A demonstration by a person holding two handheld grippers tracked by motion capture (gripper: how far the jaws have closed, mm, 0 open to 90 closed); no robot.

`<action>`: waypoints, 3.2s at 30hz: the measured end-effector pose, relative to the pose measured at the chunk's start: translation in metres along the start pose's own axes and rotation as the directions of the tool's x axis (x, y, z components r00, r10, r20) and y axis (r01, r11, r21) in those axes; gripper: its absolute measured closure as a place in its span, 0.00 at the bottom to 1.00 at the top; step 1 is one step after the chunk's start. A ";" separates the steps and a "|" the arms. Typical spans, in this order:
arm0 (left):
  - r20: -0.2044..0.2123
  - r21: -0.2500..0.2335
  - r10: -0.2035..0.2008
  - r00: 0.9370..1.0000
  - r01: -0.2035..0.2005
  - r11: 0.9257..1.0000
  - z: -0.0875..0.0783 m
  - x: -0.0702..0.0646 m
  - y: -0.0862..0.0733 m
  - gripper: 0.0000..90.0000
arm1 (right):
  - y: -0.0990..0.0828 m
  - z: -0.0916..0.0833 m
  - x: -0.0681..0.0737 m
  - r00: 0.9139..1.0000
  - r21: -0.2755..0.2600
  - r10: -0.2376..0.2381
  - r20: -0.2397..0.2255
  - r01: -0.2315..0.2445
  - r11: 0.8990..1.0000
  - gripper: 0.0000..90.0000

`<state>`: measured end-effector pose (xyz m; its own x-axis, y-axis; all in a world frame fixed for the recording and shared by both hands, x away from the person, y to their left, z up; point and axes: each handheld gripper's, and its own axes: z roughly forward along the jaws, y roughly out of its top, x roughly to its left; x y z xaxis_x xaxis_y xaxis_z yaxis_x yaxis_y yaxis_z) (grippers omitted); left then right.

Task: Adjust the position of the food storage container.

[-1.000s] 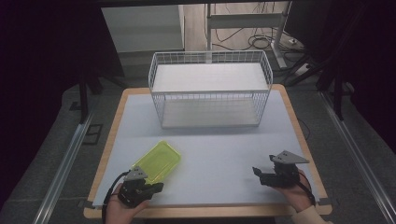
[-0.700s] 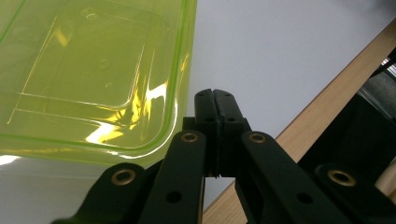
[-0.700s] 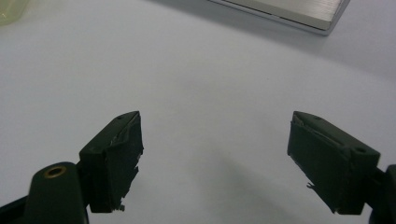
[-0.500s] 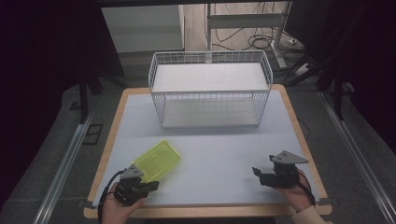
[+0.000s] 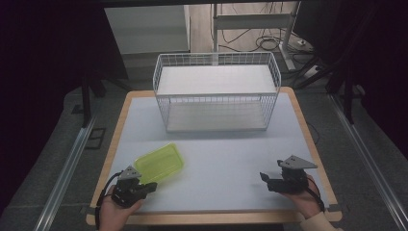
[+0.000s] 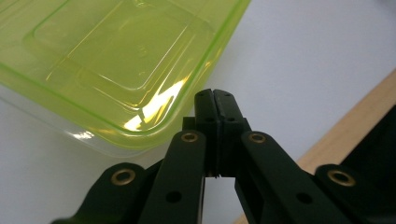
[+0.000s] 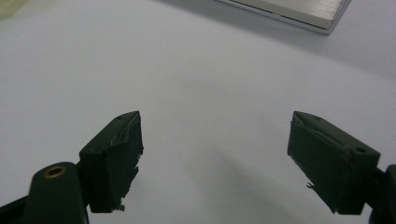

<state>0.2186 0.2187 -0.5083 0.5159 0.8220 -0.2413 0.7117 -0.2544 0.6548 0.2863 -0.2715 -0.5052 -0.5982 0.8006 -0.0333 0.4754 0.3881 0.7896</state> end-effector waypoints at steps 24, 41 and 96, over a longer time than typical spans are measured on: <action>-0.057 0.001 -0.073 0.996 0.073 0.997 0.004 0.035 0.008 1.00 | -0.001 0.002 -0.001 1.000 0.006 -0.004 0.006 0.004 1.000 0.20; -0.140 -0.154 -0.183 0.973 0.161 0.975 -0.053 0.069 0.001 1.00 | 0.000 0.002 -0.001 1.000 0.004 -0.007 0.007 0.007 1.000 0.20; -0.144 -0.011 -0.227 0.963 0.227 0.974 0.031 0.085 0.046 1.00 | 0.000 0.001 -0.004 1.000 -0.001 0.001 0.015 -0.001 1.000 0.20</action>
<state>0.3098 0.2613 -0.5210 0.2671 0.9227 -0.2780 0.8050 -0.0550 0.5907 0.2895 -0.2741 -0.5060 -0.5881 0.8077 -0.0418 0.4752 0.3869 0.7903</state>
